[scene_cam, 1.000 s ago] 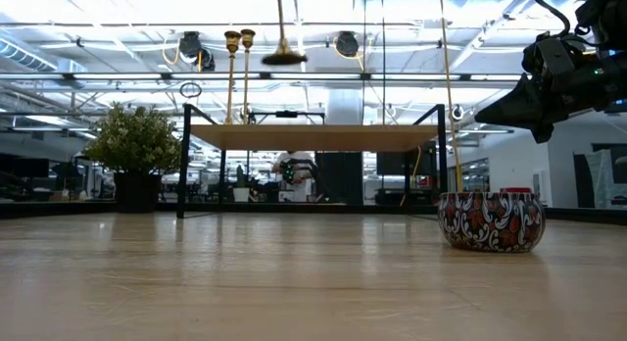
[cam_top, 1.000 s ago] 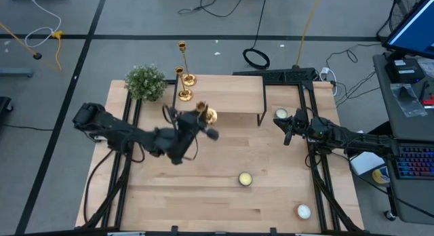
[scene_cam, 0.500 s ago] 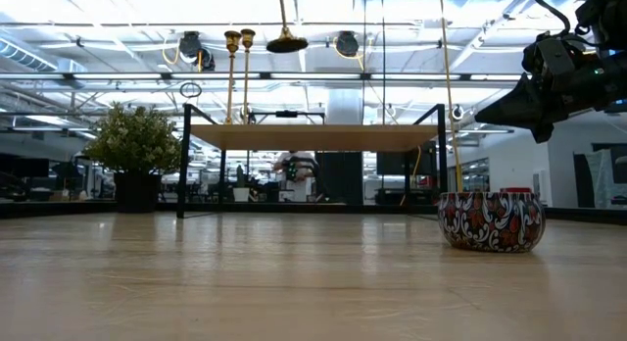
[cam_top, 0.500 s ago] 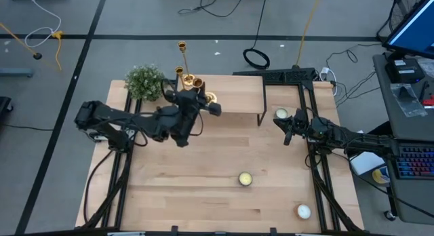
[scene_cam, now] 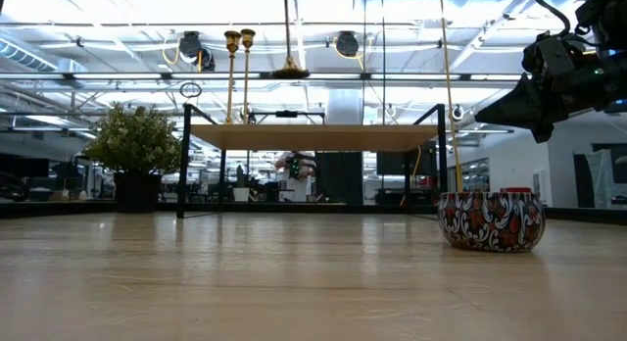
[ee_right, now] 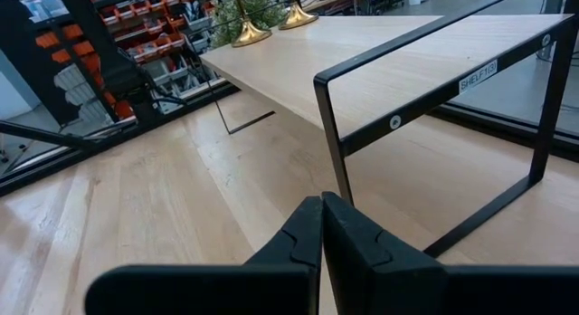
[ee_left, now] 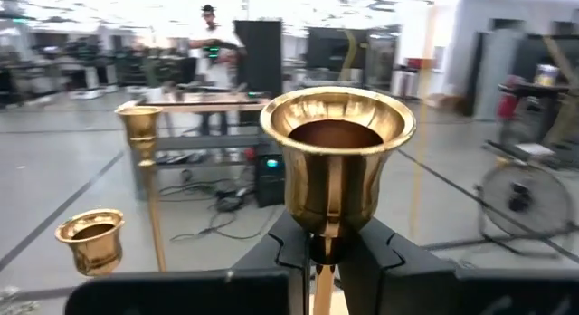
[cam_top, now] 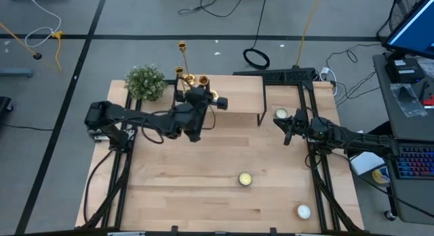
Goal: Pick & Place candle stick holders
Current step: Put the gold candle holder on the shelf
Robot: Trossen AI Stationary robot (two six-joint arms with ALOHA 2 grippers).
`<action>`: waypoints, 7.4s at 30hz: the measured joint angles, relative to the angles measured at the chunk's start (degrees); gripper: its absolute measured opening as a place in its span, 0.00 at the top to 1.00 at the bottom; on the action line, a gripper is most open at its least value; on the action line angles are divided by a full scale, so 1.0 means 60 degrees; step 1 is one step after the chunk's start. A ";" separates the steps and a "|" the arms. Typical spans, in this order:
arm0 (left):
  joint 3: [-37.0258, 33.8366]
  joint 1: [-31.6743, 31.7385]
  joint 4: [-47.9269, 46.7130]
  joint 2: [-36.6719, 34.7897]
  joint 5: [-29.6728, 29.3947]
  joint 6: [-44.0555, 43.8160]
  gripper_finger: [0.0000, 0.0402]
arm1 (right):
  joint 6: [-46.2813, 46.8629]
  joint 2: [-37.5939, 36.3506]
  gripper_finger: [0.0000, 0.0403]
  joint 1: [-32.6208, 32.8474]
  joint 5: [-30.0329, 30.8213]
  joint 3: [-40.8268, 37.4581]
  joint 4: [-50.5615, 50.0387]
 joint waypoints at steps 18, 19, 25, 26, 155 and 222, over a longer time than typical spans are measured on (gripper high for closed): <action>0.5623 0.0677 -0.0146 0.4026 -0.1372 0.2666 0.92 | 0.0013 -0.0001 0.99 -0.0002 -0.0004 0.0000 0.0000; 0.5677 0.0732 -0.0149 0.4051 -0.1370 0.2683 0.92 | 0.0011 -0.0003 0.99 0.0001 -0.0007 0.0000 0.0000; 0.5701 0.0843 -0.0295 0.4047 -0.1378 0.2862 0.92 | 0.0017 0.0000 0.99 0.0001 -0.0007 0.0000 -0.0004; 0.5701 0.0857 -0.0565 0.4047 -0.1377 0.2871 0.92 | 0.0007 0.0000 0.99 0.0000 -0.0007 0.0000 -0.0003; 0.5577 0.2198 -1.6667 0.3781 -0.0539 -1.3571 0.92 | 0.0036 0.0000 0.99 0.0000 -0.0022 0.0000 -0.0004; 0.5723 0.2153 -1.7127 0.3472 0.0451 -1.2321 0.92 | 0.0036 -0.0001 0.99 0.0001 -0.0007 0.0000 0.0000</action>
